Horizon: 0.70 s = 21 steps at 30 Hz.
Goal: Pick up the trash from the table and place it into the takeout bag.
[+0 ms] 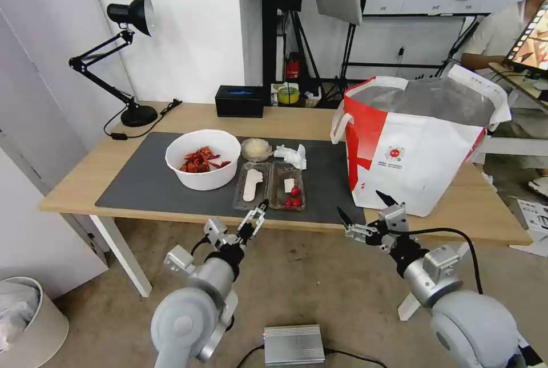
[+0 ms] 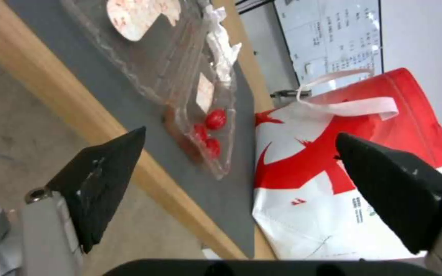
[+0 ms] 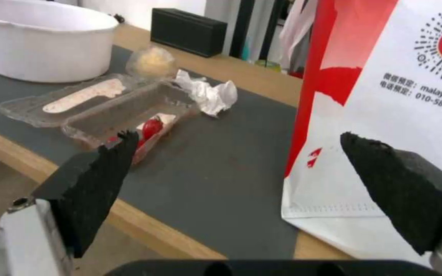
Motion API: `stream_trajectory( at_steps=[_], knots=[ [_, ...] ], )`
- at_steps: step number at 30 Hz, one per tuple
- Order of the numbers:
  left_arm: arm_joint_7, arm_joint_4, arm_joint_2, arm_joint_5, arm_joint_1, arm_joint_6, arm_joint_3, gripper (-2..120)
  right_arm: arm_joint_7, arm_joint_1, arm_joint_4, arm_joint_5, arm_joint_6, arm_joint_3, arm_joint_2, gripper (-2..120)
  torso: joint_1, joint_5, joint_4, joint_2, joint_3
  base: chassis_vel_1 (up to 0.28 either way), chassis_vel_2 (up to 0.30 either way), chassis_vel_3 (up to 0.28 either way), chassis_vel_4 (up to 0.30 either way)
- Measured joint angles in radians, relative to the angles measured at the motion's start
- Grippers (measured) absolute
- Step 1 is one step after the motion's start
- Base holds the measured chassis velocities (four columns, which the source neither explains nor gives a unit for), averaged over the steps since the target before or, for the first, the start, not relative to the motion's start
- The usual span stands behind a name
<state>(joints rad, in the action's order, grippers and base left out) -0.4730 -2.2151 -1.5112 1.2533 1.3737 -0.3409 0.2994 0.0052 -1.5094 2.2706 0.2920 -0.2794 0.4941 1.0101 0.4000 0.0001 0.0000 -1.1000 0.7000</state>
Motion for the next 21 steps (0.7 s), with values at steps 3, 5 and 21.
stream_trajectory(
  at_steps=[3,5,21],
  knots=[
    [0.005,0.015,-0.002,-0.002,-0.009,0.010,-0.010,100,0.000,-0.006,0.003,-0.007,0.001,-0.001,0.013,100,0.000,0.0000,0.0001,0.000,0.000,0.000,0.000,0.000,0.000],
    [0.006,0.025,-0.004,-0.004,-0.015,0.014,-0.013,100,0.000,-0.010,0.005,-0.008,0.001,0.000,0.014,100,0.000,0.0000,0.0000,0.000,0.000,0.000,0.000,0.000,0.000],
    [0.005,0.076,-0.011,-0.044,-0.046,0.035,-0.028,100,0.004,-0.020,0.006,-0.027,0.008,0.003,0.018,100,0.000,0.0000,0.0000,0.000,0.000,0.000,0.000,0.000,0.000]
  ],
)
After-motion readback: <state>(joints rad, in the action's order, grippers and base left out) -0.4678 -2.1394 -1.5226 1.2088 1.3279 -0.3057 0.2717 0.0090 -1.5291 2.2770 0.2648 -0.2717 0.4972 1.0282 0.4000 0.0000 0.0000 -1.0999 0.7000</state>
